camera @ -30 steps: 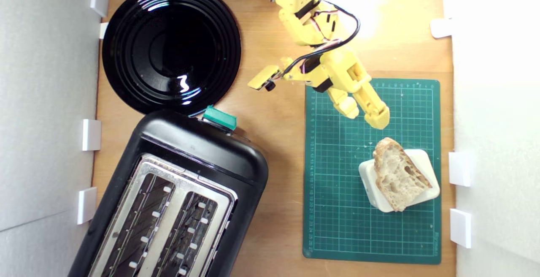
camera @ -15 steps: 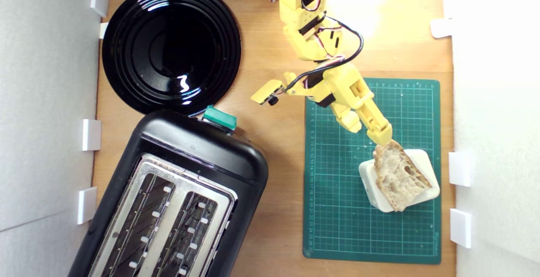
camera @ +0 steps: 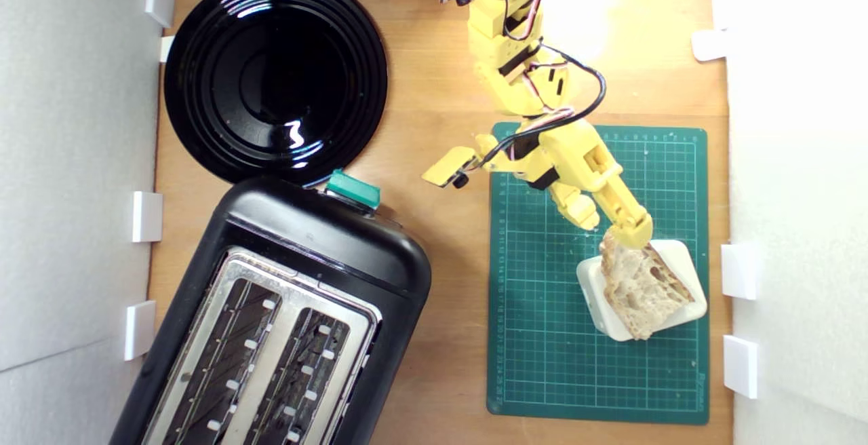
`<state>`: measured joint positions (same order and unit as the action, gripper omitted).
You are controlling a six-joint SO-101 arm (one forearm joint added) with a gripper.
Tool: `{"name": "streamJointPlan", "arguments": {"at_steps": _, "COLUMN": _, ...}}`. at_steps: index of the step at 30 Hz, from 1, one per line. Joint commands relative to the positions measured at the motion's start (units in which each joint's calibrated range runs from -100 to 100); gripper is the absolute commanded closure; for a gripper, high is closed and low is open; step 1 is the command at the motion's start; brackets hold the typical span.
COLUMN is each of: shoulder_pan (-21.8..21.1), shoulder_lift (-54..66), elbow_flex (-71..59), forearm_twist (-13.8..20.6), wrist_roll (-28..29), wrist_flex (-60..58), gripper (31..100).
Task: Pick bread and place in toaster
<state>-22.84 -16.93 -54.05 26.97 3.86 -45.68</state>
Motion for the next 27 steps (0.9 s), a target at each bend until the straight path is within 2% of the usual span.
{"name": "streamJointPlan", "arguments": {"at_steps": 1, "shoulder_pan": -1.09, "shoulder_lift": -0.55, "elbow_flex": 4.98, "forearm_twist": -0.76, "wrist_roll": -0.43, "wrist_flex": -1.93, "gripper": 39.6}}
{"name": "streamJointPlan", "arguments": {"at_steps": 27, "shoulder_pan": -2.14, "shoulder_lift": -4.29, "elbow_flex": 10.97, "forearm_twist": -1.22, "wrist_roll": -1.11, "wrist_flex": -1.85, "gripper": 40.3}}
